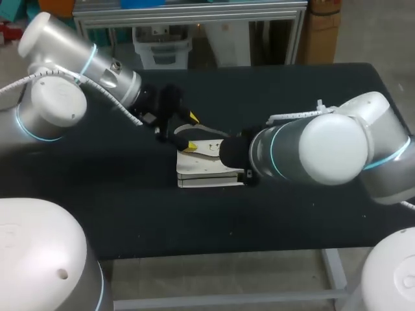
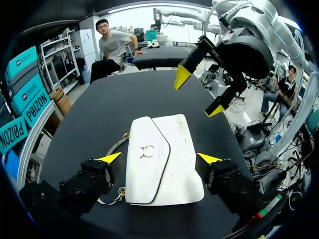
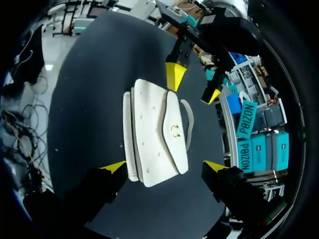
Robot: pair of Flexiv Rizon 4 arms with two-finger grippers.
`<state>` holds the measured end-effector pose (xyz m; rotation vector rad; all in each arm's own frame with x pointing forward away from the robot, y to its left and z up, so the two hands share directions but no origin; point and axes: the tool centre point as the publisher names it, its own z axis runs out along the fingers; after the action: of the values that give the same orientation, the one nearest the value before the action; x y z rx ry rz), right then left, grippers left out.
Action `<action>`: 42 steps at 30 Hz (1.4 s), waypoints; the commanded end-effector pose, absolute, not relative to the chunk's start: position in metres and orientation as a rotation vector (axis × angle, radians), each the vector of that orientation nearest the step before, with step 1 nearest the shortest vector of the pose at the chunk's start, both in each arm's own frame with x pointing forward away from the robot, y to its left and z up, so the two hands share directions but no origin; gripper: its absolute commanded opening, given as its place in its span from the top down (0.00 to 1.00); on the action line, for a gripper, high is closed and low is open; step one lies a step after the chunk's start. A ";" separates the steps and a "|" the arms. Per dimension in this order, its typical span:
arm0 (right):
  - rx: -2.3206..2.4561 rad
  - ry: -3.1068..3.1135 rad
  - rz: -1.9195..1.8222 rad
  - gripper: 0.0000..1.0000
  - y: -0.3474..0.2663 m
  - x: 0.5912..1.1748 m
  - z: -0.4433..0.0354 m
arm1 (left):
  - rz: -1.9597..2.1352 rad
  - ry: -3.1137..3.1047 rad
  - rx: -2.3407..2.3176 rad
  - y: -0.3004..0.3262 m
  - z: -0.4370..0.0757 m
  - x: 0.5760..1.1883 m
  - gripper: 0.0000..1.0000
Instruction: Pick up the bag, open it, inspect its contents, close it, and place it on the opposite side
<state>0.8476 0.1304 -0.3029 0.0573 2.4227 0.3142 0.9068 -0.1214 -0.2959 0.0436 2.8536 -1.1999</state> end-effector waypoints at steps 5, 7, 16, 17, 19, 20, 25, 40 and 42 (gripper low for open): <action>0.233 2.520 0.329 0.00 0.098 0.827 -0.277 | -1.383 2.914 -0.247 -0.102 -0.282 0.897 0.00; 0.289 2.545 0.359 0.00 0.091 0.825 -0.273 | -1.459 2.943 -0.399 -0.100 -0.282 0.897 0.00; 0.294 2.560 0.346 0.00 0.084 0.824 -0.266 | -1.300 2.948 -0.696 -0.095 -0.280 0.898 0.00; 0.294 2.560 0.346 0.00 0.084 0.824 -0.266 | -1.300 2.948 -0.696 -0.095 -0.280 0.898 0.00; 0.294 2.560 0.346 0.00 0.084 0.824 -0.266 | -1.300 2.948 -0.696 -0.095 -0.280 0.898 0.00; 0.294 2.560 0.346 0.00 0.084 0.824 -0.266 | -1.300 2.948 -0.696 -0.095 -0.280 0.898 0.00; 0.294 2.560 0.346 0.00 0.084 0.824 -0.266 | -1.300 2.948 -0.696 -0.095 -0.280 0.898 0.00; 0.504 2.732 0.144 0.00 0.100 0.861 -0.247 | -0.787 2.841 -1.443 -0.105 -0.266 0.933 0.00; 0.534 2.764 0.113 0.00 0.100 0.865 -0.245 | -0.715 2.830 -1.523 -0.103 -0.266 0.937 0.00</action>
<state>0.8535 0.0909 -0.2560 0.4771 2.6438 0.3201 0.9320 -0.0976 -0.2707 -1.2647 2.8378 -1.0636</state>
